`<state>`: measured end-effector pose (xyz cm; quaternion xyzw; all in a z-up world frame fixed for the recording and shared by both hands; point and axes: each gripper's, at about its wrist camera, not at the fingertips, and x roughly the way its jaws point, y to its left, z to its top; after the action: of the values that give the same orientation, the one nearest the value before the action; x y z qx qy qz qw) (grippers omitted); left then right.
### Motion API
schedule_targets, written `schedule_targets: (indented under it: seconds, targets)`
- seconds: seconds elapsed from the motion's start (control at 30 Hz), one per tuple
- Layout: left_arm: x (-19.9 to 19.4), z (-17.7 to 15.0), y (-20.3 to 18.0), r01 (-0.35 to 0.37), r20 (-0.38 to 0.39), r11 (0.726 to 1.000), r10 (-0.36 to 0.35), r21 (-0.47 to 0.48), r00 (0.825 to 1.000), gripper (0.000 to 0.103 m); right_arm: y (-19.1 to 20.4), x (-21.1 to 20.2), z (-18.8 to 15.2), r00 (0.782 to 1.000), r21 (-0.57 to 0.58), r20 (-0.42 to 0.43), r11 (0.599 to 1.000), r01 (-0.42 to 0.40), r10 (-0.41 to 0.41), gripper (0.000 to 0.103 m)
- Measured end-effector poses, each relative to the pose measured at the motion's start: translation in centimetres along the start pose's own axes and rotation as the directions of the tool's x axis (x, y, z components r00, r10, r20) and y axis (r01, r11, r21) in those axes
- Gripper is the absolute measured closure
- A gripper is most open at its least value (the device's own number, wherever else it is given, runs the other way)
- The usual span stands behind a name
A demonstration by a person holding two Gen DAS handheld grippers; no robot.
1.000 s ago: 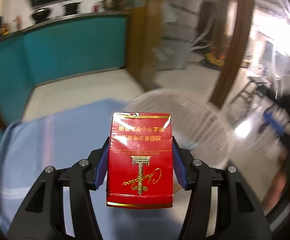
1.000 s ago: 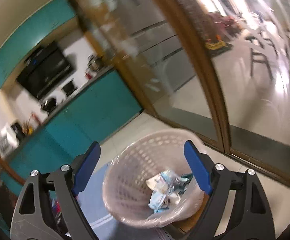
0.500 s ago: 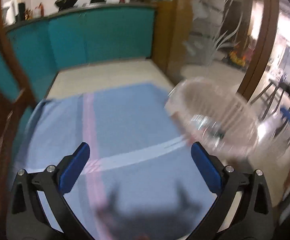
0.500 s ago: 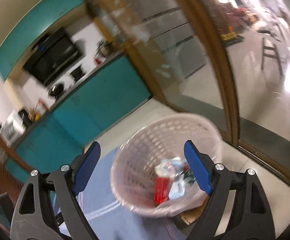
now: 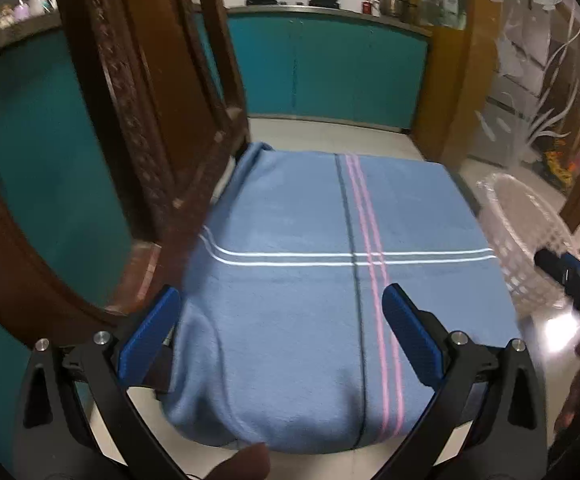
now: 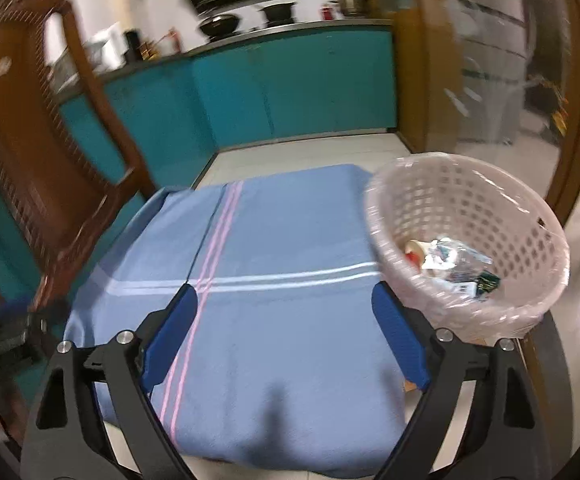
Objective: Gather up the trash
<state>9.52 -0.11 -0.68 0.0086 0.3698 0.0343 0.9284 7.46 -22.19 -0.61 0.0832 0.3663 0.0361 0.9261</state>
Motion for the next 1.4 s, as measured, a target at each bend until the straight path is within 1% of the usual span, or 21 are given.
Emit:
schedule_targets:
  seconds: [0.07,0.17,0.23,0.33,0.47,0.63,1.4]
  targets:
    - [-0.8,-0.3,-0.2,-0.001,0.014,1.000,0.000,0.012,1.000,0.003,1.1,0.1,-0.7,1.000,-0.036,-0.009,0.999,-0.007,0.007,0.015]
    - [-1.8,-0.5,-0.5,0.049,0.039,0.999,-0.049,0.008,0.998,0.003,1.5,-0.2,-1.3,1.000,-0.049,-0.013,0.999,-0.009,0.009,0.015]
    - [-2.1,-0.7,-0.6,0.063,0.044,0.998,-0.064,0.007,0.997,0.003,1.9,-0.1,-1.4,1.000,-0.055,-0.011,0.998,-0.011,0.010,0.015]
    - [-2.6,-1.0,-0.3,0.048,0.049,0.999,-0.048,0.002,0.998,0.003,2.3,-0.4,-1.5,1.000,-0.059,0.004,0.998,-0.013,0.013,0.015]
    - [-2.6,-1.1,-0.3,0.066,0.057,0.997,-0.068,0.036,0.996,0.003,2.8,-0.2,-1.5,1.000,-0.066,0.013,0.998,-0.010,0.011,0.015]
    - [-2.6,-1.3,-0.5,0.063,0.062,0.996,-0.066,0.059,0.996,0.003,2.9,-0.1,-1.3,1.000,-0.064,0.014,0.998,-0.008,0.009,0.015]
    - [-2.1,-1.3,-0.4,0.065,0.051,0.997,-0.067,0.032,0.996,0.003,2.5,-0.1,-1.3,1.000,-0.060,0.007,0.998,-0.006,0.006,0.015]
